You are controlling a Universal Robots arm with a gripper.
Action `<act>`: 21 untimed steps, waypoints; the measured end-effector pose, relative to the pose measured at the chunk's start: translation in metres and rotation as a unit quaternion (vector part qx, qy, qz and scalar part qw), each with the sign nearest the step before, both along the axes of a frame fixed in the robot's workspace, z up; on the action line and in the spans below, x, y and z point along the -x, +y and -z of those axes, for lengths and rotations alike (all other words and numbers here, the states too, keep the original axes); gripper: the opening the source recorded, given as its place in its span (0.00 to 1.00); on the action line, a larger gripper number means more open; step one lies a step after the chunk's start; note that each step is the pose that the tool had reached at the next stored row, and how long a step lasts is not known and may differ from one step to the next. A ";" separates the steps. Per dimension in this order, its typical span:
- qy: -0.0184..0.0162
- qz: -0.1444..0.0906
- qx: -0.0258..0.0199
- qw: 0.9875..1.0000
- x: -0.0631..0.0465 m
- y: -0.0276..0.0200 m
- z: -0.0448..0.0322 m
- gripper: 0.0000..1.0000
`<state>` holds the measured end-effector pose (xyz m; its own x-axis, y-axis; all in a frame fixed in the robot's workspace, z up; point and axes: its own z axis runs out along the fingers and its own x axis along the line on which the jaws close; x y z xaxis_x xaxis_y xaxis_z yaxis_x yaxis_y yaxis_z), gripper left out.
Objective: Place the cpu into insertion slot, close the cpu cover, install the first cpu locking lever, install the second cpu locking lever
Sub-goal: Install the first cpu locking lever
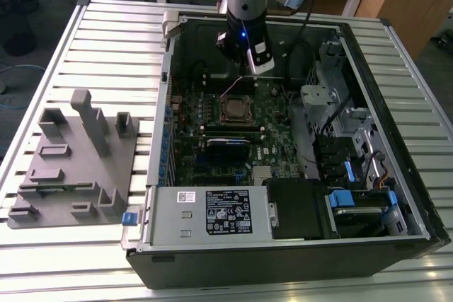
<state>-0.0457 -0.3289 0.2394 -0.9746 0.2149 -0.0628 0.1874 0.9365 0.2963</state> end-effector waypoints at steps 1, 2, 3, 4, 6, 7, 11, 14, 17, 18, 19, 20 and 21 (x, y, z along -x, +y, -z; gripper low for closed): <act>0.000 0.000 0.000 1.000 0.000 0.0000 -0.0007 0.11; 0.000 0.000 0.000 1.000 0.000 0.0000 -0.0012 0.11; 0.000 0.000 0.000 1.000 0.000 0.0000 -0.0016 0.11; 0.000 0.000 0.000 1.000 0.000 0.0000 -0.0017 0.11; 0.000 0.000 0.000 1.000 0.000 0.0000 -0.0017 0.11; 0.000 0.000 0.000 1.000 0.000 -0.0001 -0.0018 0.11; -0.001 0.000 0.000 1.000 0.000 -0.0051 -0.0016 0.11; -0.002 0.000 0.000 1.000 0.000 -0.0100 -0.0006 0.11; -0.003 0.000 0.000 1.000 0.000 -0.0132 0.0015 0.11; -0.003 0.000 0.000 1.000 0.001 -0.0138 0.0023 0.11; -0.003 0.000 0.000 1.000 0.001 -0.0144 0.0031 0.11; -0.003 0.000 0.000 1.000 0.001 -0.0150 0.0040 0.11; -0.003 0.000 0.000 1.000 0.001 -0.0156 0.0048 0.11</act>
